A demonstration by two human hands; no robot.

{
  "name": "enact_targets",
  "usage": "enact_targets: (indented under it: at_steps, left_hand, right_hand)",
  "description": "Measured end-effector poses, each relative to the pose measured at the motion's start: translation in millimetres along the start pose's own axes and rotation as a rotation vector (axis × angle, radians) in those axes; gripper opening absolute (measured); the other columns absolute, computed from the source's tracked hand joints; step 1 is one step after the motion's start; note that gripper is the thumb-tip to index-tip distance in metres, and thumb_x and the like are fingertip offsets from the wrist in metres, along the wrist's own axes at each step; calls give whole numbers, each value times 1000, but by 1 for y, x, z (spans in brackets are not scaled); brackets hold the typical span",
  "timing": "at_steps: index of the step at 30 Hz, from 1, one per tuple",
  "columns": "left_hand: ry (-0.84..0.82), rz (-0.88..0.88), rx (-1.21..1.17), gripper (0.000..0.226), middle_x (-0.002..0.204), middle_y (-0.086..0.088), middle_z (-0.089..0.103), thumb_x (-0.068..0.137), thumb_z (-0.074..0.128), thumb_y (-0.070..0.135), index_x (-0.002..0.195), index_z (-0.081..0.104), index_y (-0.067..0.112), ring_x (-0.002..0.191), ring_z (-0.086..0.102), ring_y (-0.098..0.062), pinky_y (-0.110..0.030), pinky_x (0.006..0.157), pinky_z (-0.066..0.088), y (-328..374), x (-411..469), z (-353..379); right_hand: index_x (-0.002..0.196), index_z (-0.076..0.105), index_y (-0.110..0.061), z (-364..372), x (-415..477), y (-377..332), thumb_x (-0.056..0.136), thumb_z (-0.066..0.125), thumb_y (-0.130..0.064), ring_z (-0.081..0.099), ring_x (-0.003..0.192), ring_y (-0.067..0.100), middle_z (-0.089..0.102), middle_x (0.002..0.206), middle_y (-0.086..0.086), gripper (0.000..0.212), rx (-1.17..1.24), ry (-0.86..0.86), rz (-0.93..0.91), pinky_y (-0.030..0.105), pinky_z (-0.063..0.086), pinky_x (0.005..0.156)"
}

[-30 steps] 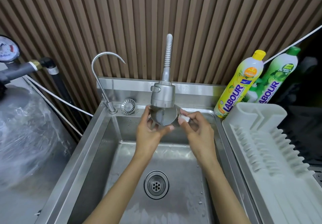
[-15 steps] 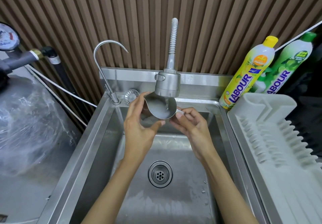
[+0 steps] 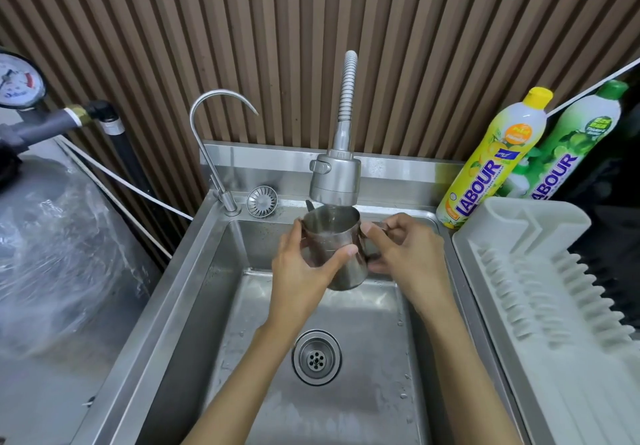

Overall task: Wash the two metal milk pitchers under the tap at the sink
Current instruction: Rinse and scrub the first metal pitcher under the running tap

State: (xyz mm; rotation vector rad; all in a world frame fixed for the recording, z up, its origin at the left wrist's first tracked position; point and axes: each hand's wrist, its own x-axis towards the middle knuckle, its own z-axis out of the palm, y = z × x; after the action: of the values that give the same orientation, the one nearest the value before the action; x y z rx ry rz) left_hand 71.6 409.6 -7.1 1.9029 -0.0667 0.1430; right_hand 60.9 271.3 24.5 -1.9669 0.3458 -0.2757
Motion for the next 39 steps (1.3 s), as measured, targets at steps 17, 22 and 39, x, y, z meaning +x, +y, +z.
enact_targets:
  at_steps: [17,22,39]
  left_hand:
    - [161,329,163,78,117,6,46,58,78,24,130,50,13,113,50,-16,-13,95,35,9,10,-15]
    - [161,101,297,102,112,3,52,47,57,71,134,50,19,111,48,-17,-25,91,36,10,-7,-10]
    - [122,119,-355,81,116,4,62,55,81,-3,123,52,31,107,60,-8,-24,94,48,1,23,14]
  right_hand:
    - [80,48,-8,28,-10,26,90,56,-7,67,94,28,67,97,12,13,880,-323,164,35,53,93]
    - [85,56,-4,12,-22,18,87,63,-19,70,61,30,73,80,5,17,598,-207,229,33,60,60]
    - [69,47,-12,12,6,15,87,59,-3,61,114,22,66,120,-3,25,650,-170,41,34,50,97]
